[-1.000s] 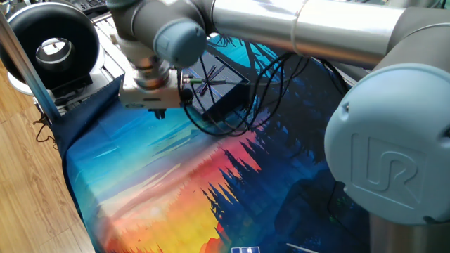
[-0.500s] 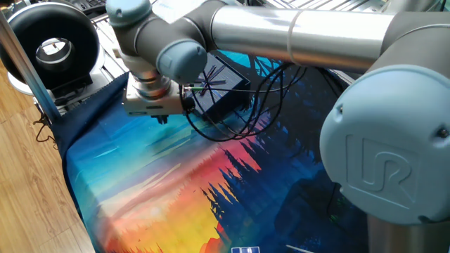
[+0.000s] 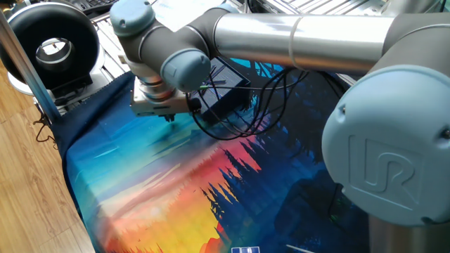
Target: Slide the outer casing onto the gift box
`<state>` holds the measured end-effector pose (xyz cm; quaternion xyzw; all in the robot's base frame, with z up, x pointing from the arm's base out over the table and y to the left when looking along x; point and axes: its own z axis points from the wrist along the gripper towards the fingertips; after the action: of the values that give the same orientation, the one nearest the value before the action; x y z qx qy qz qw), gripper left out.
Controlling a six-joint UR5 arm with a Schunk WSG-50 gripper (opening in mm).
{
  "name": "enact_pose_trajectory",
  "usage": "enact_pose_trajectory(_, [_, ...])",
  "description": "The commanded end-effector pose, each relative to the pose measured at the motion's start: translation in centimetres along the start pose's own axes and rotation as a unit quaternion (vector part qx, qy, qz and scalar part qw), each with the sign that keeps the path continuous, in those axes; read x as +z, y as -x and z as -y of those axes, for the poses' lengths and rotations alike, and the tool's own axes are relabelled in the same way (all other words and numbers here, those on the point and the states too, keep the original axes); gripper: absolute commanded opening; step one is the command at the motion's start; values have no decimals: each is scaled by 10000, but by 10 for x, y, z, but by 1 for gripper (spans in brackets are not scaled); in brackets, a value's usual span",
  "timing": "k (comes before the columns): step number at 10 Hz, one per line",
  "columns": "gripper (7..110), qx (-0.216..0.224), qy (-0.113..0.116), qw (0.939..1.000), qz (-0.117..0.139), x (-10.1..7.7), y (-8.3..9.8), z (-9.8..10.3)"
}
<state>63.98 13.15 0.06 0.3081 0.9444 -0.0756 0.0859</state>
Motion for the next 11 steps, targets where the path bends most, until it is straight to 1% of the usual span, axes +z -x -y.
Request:
enact_pose_trajectory(1, [7,0,-74,9999,129,-2,8,8])
enact_pose_trajectory(5, [7,-80,-268,9989,378,-8,22,22])
enact_pose_trajectory(7, [7,-124,-329,9984,449,-10,26,26])
enact_pose_trajectory(11, [7,-251,-484,9955,774,-14,43,34])
